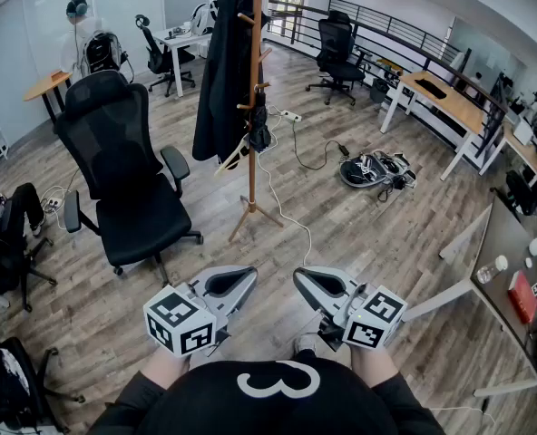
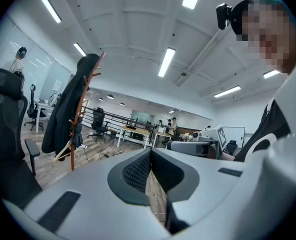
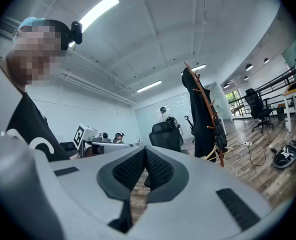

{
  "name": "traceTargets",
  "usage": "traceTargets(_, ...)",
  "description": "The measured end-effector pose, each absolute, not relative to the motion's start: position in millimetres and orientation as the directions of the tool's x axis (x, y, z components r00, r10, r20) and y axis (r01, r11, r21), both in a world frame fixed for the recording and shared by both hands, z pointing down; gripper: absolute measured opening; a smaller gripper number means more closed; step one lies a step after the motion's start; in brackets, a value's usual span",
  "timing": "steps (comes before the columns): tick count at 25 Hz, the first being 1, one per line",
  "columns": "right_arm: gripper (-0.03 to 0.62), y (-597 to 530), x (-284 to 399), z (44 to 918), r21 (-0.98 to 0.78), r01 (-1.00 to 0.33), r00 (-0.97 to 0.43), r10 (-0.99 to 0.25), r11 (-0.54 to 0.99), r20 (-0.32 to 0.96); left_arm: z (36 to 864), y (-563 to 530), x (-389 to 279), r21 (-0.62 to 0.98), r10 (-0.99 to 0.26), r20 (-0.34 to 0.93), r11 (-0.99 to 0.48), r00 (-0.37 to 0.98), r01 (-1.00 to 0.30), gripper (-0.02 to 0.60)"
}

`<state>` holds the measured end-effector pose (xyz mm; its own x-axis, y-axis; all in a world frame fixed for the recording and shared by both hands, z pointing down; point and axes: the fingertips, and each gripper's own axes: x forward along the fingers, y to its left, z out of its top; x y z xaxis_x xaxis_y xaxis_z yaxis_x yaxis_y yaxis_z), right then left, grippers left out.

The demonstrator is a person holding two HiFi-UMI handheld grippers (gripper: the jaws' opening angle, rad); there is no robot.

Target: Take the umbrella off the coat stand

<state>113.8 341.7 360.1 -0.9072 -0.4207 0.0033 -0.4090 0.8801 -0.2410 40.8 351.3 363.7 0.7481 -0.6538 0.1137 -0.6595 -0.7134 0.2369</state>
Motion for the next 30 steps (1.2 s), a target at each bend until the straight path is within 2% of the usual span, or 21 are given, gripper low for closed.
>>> traceTargets(16, 0.026, 343.9, 111.7, 366.3, -0.232, -0.401, -0.913, -0.406, 0.886, 0.028, 361.7, 354.7, 39.9, 0.240, -0.651, 0.095, -0.719, 0.753, -0.652, 0.017)
traceTargets(30, 0.026, 234.5, 94.3, 375.4, -0.283, -0.343, -0.937, -0.347, 0.896, 0.037, 363.5, 245.3, 11.0, 0.340, -0.741, 0.082, -0.608, 0.667, -0.717, 0.018)
